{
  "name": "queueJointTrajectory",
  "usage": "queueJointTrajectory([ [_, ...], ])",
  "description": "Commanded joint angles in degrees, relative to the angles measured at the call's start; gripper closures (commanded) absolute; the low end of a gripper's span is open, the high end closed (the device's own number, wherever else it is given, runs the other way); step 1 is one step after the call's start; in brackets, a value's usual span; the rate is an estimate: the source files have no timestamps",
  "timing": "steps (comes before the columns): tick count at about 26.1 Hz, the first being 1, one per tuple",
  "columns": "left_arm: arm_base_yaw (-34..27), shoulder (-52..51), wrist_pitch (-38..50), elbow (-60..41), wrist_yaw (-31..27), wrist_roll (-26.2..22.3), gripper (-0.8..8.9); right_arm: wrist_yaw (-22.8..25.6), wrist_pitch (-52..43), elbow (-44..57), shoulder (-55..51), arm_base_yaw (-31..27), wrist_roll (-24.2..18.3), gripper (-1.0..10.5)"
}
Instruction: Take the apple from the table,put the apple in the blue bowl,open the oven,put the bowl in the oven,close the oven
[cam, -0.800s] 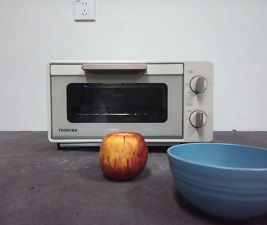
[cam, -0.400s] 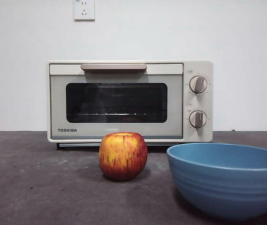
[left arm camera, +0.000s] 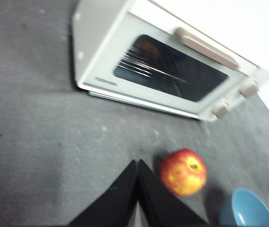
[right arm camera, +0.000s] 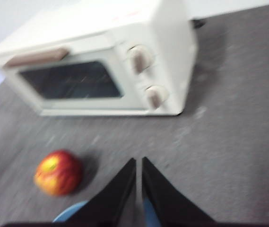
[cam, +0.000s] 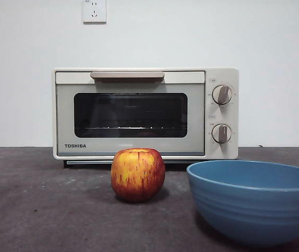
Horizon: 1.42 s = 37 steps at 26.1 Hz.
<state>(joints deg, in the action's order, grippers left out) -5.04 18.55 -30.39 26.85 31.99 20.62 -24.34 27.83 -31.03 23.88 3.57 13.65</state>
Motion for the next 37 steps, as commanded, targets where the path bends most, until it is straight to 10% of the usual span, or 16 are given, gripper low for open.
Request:
queueJointTrajectory([
  [1,0.13,3.50,-3.52,4.70,1.07,-7.28,8.06,-1.09,3.17,-4.87,4.33,1.90,-6.62,9.4],
  [12,10.10,14.38,-16.81,16.15,1.25,-16.11,8.06,-0.90,17.68,-18.10,18.69,15.82,-17.57,9.4],
  [19,12.61,15.74,-16.74,16.24,1.25,-16.11,8.06,2.32,17.64,-18.16,22.32,22.97,-17.42,9.3],
  [24,12.61,15.72,-16.74,16.24,1.27,-16.11,8.06,4.31,17.05,-18.16,22.80,23.06,-12.87,4.5],
  [37,12.61,15.74,-16.52,16.24,1.25,-16.09,8.06,6.51,0.00,-22.99,44.94,34.10,-7.91,4.5],
])
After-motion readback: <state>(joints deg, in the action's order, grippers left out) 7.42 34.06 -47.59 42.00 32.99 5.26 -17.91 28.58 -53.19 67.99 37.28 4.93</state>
